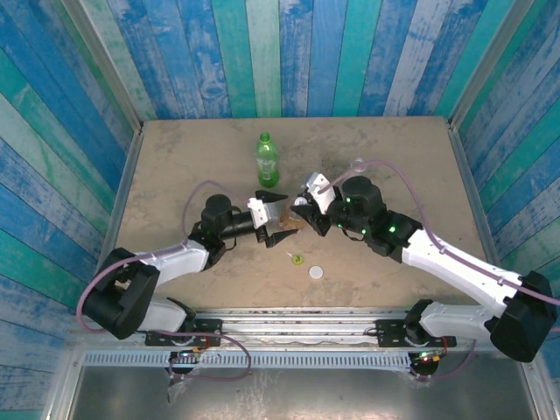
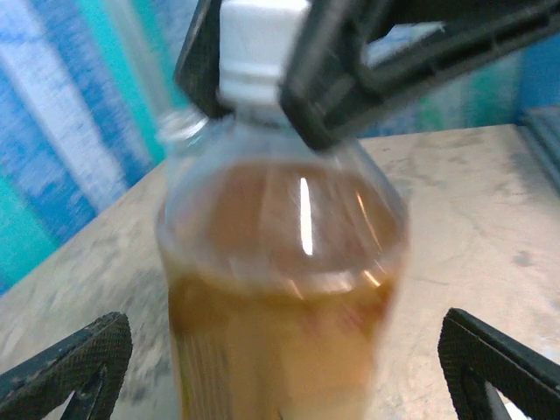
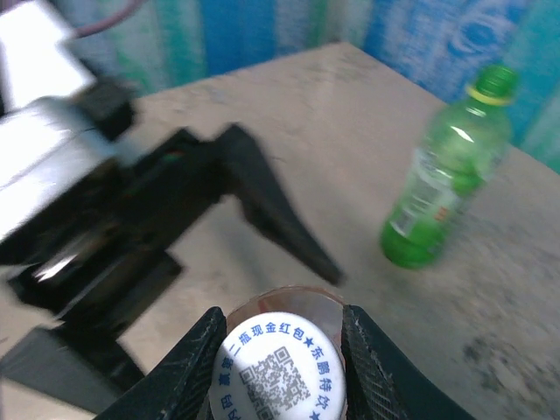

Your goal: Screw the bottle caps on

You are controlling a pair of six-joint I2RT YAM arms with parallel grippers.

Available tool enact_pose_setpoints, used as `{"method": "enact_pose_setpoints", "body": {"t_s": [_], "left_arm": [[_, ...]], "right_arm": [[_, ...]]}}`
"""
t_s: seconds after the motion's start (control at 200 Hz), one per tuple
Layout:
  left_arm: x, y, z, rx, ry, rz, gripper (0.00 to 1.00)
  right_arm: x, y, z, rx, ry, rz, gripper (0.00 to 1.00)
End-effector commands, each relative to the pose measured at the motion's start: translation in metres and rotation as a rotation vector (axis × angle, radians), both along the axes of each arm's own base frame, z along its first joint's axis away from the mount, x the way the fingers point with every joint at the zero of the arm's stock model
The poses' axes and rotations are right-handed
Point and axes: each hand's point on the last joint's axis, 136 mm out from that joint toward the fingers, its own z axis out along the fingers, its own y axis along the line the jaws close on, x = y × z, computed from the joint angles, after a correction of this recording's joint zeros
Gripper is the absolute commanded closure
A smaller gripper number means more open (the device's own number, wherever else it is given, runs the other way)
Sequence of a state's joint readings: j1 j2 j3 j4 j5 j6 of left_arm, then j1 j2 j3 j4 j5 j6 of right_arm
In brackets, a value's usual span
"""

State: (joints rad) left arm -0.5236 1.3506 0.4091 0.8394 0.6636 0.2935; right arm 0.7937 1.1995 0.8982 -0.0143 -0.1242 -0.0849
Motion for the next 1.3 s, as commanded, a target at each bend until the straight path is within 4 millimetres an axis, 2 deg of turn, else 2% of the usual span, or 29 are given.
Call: {"method": "enact_pose_setpoints", "body": {"t_s": [0.0,0.06,0.075,0.115,0.23,0.421,0.656,0.796,0.991,1.011,1.292], "left_arm": [[0.027,0.033,0.030,-0.170,0.006,0.288,0.06],[0.032,0.051,0.024,-0.196,0.043,0.395,0.06],[0.032,0.057,0.031,-0.219,0.031,0.422,0.06],[0.033,0.068,0.029,-0.237,0.038,0.484,0.06],[0.036,0.087,0.018,-0.224,0.064,0.593,0.06],[0.038,0.090,0.013,-0.207,0.068,0.613,0.06],[0.040,0.086,0.008,-0.195,0.078,0.601,0.06],[0.041,0.085,0.006,-0.188,0.079,0.603,0.06],[0.042,0.085,0.003,-0.178,0.085,0.602,0.06],[0.042,0.084,0.003,-0.178,0.085,0.600,0.06],[0.042,0.083,0.001,-0.171,0.089,0.593,0.06]], "right_arm": [[0.050,-0.025,0.006,0.021,0.000,-0.304,0.80],[0.069,-0.031,0.003,0.034,0.020,-0.380,0.80],[0.073,-0.031,0.001,0.034,0.025,-0.390,0.80],[0.085,-0.032,-0.001,0.043,0.036,-0.417,0.80],[0.122,-0.032,-0.009,0.041,0.051,-0.496,0.79],[0.177,-0.026,-0.025,0.011,0.085,-0.612,0.79],[0.223,-0.019,-0.047,0.007,0.124,-0.697,0.77],[0.241,-0.014,-0.059,0.014,0.139,-0.723,0.77],[0.253,-0.002,-0.071,-0.008,0.174,-0.711,0.72],[0.261,-0.015,-0.072,-0.006,0.176,-0.735,0.71],[0.269,-0.016,-0.074,-0.028,0.179,-0.709,0.51]]}}
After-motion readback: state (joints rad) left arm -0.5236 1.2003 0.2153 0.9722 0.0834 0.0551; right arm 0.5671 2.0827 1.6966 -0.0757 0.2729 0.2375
